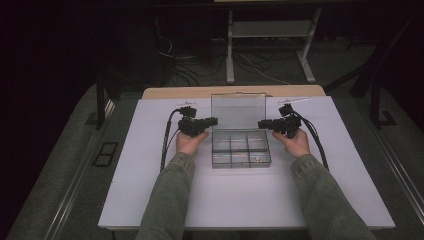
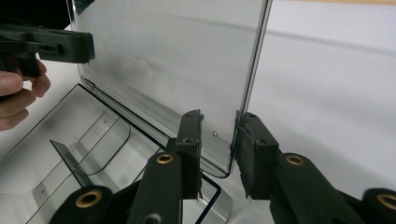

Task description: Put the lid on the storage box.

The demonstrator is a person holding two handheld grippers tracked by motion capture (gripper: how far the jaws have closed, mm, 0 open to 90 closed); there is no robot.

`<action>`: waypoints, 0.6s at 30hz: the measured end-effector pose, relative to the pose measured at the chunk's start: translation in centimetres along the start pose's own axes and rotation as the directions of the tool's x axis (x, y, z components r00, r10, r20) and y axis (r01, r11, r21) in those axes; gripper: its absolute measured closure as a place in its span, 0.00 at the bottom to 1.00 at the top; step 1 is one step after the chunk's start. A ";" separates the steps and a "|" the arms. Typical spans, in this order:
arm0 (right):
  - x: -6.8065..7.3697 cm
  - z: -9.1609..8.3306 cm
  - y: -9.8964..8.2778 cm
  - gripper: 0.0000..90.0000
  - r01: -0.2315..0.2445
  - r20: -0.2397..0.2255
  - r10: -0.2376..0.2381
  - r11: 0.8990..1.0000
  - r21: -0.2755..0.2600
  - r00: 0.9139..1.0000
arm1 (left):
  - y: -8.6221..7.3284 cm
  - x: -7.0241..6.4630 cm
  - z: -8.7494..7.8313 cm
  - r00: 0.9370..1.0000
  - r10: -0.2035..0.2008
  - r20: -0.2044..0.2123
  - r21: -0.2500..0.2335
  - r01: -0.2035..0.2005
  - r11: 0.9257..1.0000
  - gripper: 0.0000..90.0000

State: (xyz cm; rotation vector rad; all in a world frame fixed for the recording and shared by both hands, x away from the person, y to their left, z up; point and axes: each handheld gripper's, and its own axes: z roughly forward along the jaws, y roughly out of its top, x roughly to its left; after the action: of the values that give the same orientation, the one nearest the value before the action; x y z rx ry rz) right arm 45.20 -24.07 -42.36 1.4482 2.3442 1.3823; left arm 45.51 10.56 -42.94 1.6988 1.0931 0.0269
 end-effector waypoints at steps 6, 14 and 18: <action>-0.1 0.0 -0.1 0.80 -0.001 -0.003 0.001 1.000 0.005 1.000 | 0.3 -0.1 0.4 1.000 0.011 -0.018 0.014 -0.011 1.000 0.81; -0.3 -0.1 0.0 0.81 0.003 -0.015 -0.003 1.000 0.013 1.000 | 1.1 0.1 1.0 1.000 -0.007 0.012 -0.016 0.007 1.000 0.74; -0.3 -0.1 0.0 0.81 0.011 -0.012 -0.011 1.000 0.019 1.000 | 1.5 0.3 1.0 0.999 -0.024 0.022 -0.057 0.025 0.998 0.74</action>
State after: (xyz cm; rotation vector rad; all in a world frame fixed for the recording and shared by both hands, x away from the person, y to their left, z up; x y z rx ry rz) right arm 45.29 -24.36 -42.37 1.4336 2.3758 1.3732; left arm 47.14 9.95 -42.40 1.6310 1.0878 0.0246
